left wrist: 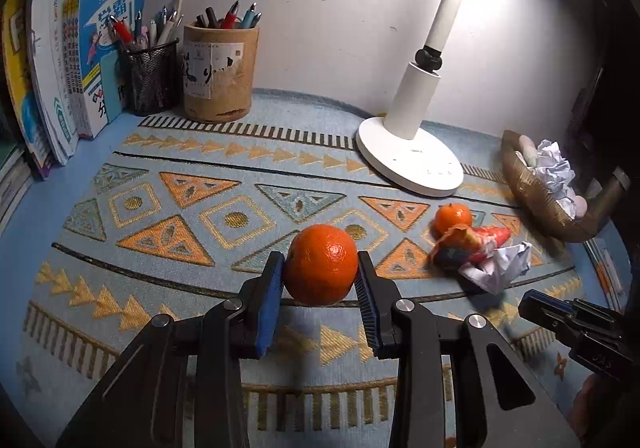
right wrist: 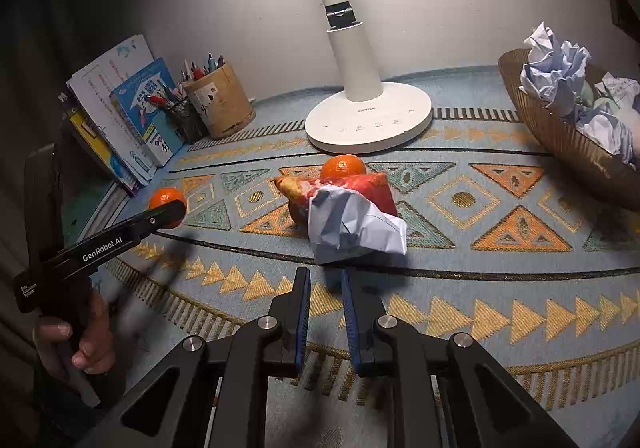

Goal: Organize objects
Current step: 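Grasp the lone orange with the left tool while the right tool grasps the folded white paper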

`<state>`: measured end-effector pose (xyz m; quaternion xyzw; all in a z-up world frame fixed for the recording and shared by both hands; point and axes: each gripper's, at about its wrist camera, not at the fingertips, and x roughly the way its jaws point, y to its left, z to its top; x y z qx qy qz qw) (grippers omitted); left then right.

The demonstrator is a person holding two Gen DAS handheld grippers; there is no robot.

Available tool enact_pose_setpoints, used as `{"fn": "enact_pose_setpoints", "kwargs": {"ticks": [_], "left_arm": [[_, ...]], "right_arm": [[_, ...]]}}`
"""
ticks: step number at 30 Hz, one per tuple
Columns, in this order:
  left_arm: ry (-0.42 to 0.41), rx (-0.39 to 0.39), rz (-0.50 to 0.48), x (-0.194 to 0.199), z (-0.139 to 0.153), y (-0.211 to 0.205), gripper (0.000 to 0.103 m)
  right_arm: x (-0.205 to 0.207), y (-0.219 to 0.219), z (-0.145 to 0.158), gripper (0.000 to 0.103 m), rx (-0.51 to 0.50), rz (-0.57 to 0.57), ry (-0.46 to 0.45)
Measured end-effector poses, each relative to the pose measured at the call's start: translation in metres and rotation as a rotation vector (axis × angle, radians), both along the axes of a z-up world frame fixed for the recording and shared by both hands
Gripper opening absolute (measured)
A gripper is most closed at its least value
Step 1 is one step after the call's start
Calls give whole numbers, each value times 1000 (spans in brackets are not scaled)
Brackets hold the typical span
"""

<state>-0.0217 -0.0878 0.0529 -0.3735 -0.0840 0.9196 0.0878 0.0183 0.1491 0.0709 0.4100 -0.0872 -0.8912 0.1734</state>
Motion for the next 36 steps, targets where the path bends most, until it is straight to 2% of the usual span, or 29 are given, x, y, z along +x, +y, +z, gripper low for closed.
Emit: {"fn": "enact_pose_setpoints", "kwargs": {"ticks": [2, 5, 7, 9, 11, 14, 16, 19, 21, 22, 24, 28, 33, 36], "left_arm": [[19, 38, -12, 11, 5, 10, 32], [64, 51, -14, 26, 11, 24, 32], [98, 54, -15, 34, 10, 31, 32], [107, 82, -29, 36, 5, 34, 32], [101, 112, -26, 36, -3, 32, 32], [52, 121, -18, 30, -13, 31, 32], [54, 131, -28, 30, -14, 31, 32], [52, 102, -32, 30, -15, 37, 32], [57, 84, -38, 31, -15, 40, 32], [58, 80, -43, 32, -15, 41, 32], [58, 77, -48, 32, -15, 43, 32], [63, 69, -47, 33, -14, 43, 32], [78, 32, -42, 40, -10, 52, 32], [68, 60, -40, 50, -9, 64, 32]], "right_arm": [[8, 13, 1, 15, -9, 5, -8], [16, 28, 2, 19, -2, 6, -23], [18, 35, 2, 32, -1, 2, -33], [18, 33, 3, 69, -28, 17, -31], [17, 24, 6, 74, -25, 32, -10], [1, -4, 2, 80, 74, 68, 1], [-14, -19, -6, 80, 118, 65, -14], [-36, -31, -17, 79, 177, 35, -30], [-44, -32, -22, 62, 156, 41, -60], [-45, -31, -22, 60, 156, 37, -55], [-43, -29, -21, 47, 151, 39, -47], [-32, -20, -16, 38, 125, 30, -36], [0, 5, 3, 37, 79, 10, 3], [17, 28, 13, 37, 82, -17, 25]]}}
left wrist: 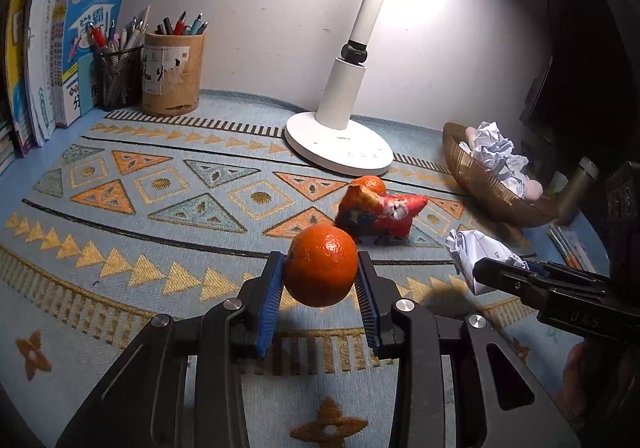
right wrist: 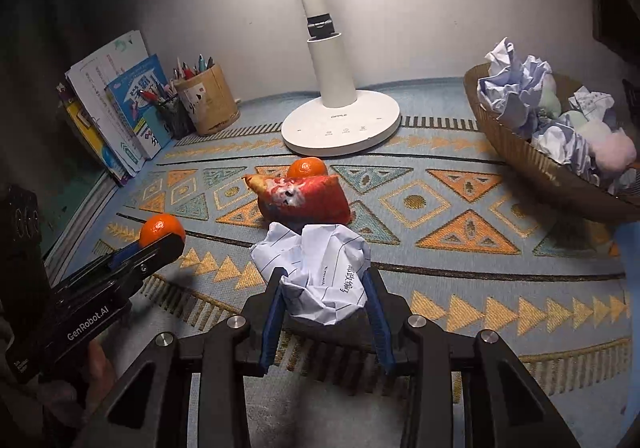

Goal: Organize objects
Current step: 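Grasp the lone orange with the left tool while the right tool grasps the folded white paper, then carry the orange and folded paper over the glass bowl and open both tools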

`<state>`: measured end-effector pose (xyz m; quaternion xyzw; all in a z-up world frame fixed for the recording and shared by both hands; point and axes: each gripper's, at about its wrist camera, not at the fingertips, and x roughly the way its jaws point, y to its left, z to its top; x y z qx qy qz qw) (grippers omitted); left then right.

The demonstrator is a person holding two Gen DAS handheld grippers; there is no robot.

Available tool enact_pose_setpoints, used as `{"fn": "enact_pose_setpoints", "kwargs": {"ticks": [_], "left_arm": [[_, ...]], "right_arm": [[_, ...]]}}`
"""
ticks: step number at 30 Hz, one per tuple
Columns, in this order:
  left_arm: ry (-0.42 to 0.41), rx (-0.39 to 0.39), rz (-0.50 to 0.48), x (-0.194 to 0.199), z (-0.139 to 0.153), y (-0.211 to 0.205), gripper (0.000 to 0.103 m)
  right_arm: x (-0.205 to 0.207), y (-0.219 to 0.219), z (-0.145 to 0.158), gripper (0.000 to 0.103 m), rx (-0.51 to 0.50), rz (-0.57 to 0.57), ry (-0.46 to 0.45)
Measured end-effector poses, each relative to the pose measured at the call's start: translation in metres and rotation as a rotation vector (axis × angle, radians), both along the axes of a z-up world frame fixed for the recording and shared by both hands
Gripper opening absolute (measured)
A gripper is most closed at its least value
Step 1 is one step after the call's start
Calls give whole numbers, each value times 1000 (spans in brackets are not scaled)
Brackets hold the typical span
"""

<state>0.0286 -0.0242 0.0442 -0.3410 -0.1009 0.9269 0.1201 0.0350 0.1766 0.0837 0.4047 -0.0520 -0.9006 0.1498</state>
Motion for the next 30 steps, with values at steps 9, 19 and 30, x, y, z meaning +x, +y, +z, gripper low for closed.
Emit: {"fn": "enact_pose_setpoints", "kwargs": {"ticks": [9, 19, 30], "left_arm": [[-30, -55, -20, 15, -4, 56, 32], [-50, -96, -20, 14, -8, 80, 32], [108, -61, -189, -23, 80, 148, 32]], "right_arm": [[23, 61, -6, 37, 69, -91, 30], [23, 79, -16, 38, 65, -92, 34], [42, 159, 77, 38, -159, -188, 205]]}}
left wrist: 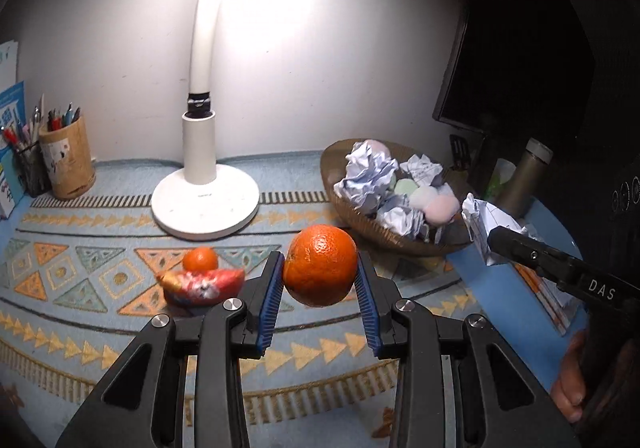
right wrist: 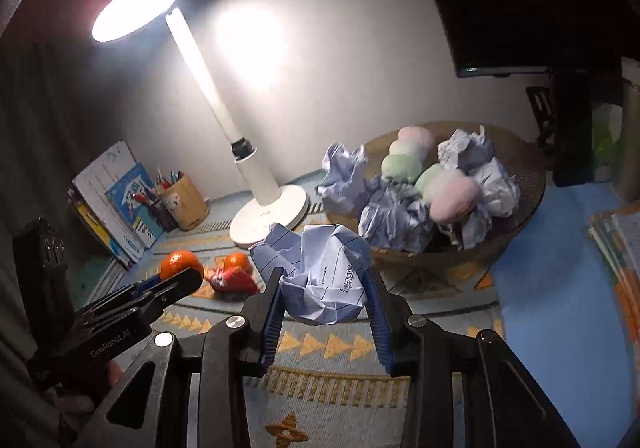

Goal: Organize objects
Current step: 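Carry the orange and folded paper over the glass bowl and open both tools, then withdraw both tools from the bowl toward the snack bag and orange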

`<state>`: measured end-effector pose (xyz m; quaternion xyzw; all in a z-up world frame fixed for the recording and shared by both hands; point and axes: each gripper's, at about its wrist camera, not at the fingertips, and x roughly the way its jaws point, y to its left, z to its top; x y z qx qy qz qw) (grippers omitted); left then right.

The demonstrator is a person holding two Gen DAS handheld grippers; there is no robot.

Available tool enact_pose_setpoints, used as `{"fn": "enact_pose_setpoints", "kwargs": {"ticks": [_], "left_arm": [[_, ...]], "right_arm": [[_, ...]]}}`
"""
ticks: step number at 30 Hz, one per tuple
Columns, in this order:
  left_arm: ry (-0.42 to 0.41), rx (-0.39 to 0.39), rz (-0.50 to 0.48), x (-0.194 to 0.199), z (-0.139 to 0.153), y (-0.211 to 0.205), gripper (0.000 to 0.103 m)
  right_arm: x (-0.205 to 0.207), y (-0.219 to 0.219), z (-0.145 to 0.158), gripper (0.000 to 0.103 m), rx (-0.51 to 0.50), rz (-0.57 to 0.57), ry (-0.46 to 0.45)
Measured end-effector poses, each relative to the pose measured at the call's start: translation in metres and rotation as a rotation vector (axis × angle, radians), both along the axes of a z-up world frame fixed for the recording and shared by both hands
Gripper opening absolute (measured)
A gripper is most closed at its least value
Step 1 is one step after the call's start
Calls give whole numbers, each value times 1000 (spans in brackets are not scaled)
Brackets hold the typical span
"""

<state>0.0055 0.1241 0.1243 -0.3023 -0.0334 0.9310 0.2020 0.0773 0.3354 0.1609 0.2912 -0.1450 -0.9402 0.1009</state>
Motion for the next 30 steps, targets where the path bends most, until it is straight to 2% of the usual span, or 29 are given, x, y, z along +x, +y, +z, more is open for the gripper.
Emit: {"fn": "enact_pose_setpoints", "kwargs": {"ticks": [2, 5, 8, 12, 13, 14, 15, 16, 17, 22, 26, 30], "left_arm": [[34, 7, -41, -17, 16, 23, 32], [30, 31, -126, -45, 27, 56, 32], [44, 15, -183, -62, 27, 94, 32], [65, -47, -211, -78, 14, 133, 37], [67, -50, -215, -81, 10, 139, 52], [60, -57, -210, -84, 5, 142, 77], [52, -60, -194, -86, 2, 144, 88], [52, -47, -183, -87, -1, 143, 94], [44, -39, -183, -87, -3, 141, 94], [52, -17, -168, -73, 2, 118, 94], [83, 35, -114, -50, 16, 78, 94], [136, 72, -15, -19, 37, 23, 94]], "right_arm": [[-9, 25, 19, 38, 21, -115, 30], [-31, 63, 32, 38, 20, -286, 15], [-54, 93, 31, 38, -37, -335, -11], [-78, 111, 21, 38, -51, -364, -48], [-82, 115, 16, 39, -64, -353, -59], [-88, 118, 11, 43, -75, -338, -78], [-93, 120, 5, 52, -82, -327, -104], [-97, 122, -1, 58, -89, -319, -129], [-98, 124, -7, 63, -99, -312, -142], [-79, 131, -14, 64, -124, -316, -133], [-60, 121, -2, 64, -108, -318, -98], [-41, 92, 22, 64, -73, -263, -53]]}}
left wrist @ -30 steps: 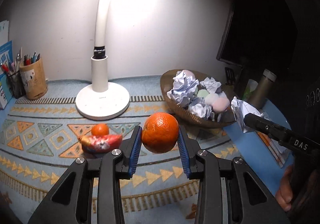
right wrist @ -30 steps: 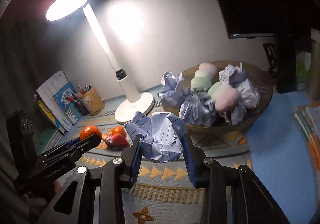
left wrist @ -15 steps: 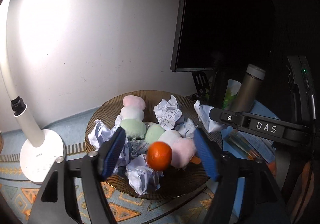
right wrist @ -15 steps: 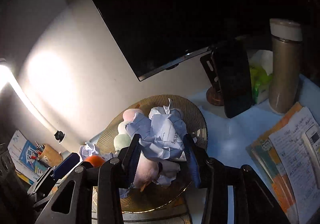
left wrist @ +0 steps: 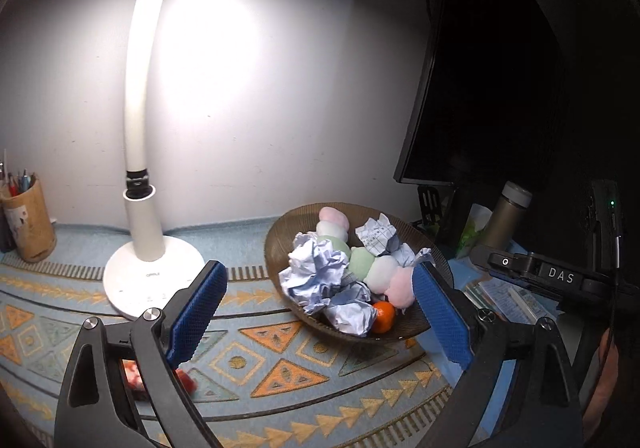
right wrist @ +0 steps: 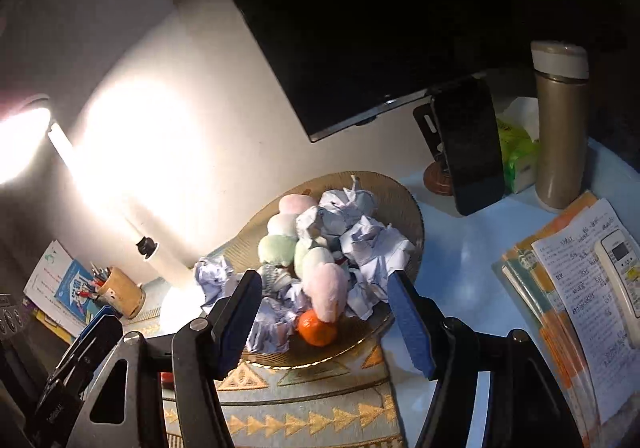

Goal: Organize objects
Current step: 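Withdraw both tools from the bowl toward the snack bag and orange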

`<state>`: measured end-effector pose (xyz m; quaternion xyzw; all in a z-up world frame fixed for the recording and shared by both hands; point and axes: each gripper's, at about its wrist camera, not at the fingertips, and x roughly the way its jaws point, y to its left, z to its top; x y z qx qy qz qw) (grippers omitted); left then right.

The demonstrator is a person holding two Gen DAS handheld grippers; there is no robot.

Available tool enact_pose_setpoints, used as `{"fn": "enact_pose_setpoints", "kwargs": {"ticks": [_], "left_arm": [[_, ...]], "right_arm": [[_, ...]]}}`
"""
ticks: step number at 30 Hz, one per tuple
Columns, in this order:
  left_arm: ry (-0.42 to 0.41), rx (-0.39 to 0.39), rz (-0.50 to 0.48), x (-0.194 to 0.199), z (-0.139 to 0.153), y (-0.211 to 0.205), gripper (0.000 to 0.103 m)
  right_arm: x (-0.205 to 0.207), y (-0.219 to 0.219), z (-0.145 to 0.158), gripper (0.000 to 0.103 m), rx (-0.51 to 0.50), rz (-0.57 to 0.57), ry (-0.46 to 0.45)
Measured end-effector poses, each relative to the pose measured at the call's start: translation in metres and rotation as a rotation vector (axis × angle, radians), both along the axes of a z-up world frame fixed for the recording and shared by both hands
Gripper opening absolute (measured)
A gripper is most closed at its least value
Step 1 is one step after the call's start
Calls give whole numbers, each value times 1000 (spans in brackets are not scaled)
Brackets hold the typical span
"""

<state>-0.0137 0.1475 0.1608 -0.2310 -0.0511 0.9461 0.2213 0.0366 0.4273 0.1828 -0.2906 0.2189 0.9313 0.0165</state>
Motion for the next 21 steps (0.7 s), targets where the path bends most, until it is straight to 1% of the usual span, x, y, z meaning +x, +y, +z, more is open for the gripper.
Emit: {"fn": "enact_pose_setpoints", "kwargs": {"ticks": [3, 5, 7, 9, 11, 13, 15, 17, 19, 20, 21], "left_arm": [[36, 15, 111, 23, 13, -51, 94], [44, 0, 186, 33, 13, -83, 94], [41, -48, 273, 38, 3, -111, 94], [28, -114, 360, 38, -18, -132, 94], [-37, -150, 406, 33, -47, -152, 94], [-100, -136, 412, 28, -76, -166, 94], [-143, -113, 403, 24, -95, -173, 94], [-165, -107, 402, 20, -105, -173, 94], [-165, -115, 396, 17, -109, -172, 94], [-166, -119, 400, 16, -112, -172, 94], [-185, -123, 405, 14, -115, -172, 94]], "right_arm": [[13, -35, 17, 64, 33, 70, 38], [19, -64, 24, 64, 62, 134, 52], [24, -95, 25, 65, 93, 191, 57], [26, -128, 18, 66, 146, 237, 48], [24, -161, -1, 66, 197, 280, 24], [13, -183, -31, 66, 199, 319, -32], [1, -198, -62, 66, 196, 347, -72], [-10, -207, -90, 66, 204, 364, -91], [-16, -208, -110, 66, 184, 390, -97], [-21, -208, -116, 66, 182, 391, -136], [-24, -207, -118, 66, 174, 389, -145]]}}
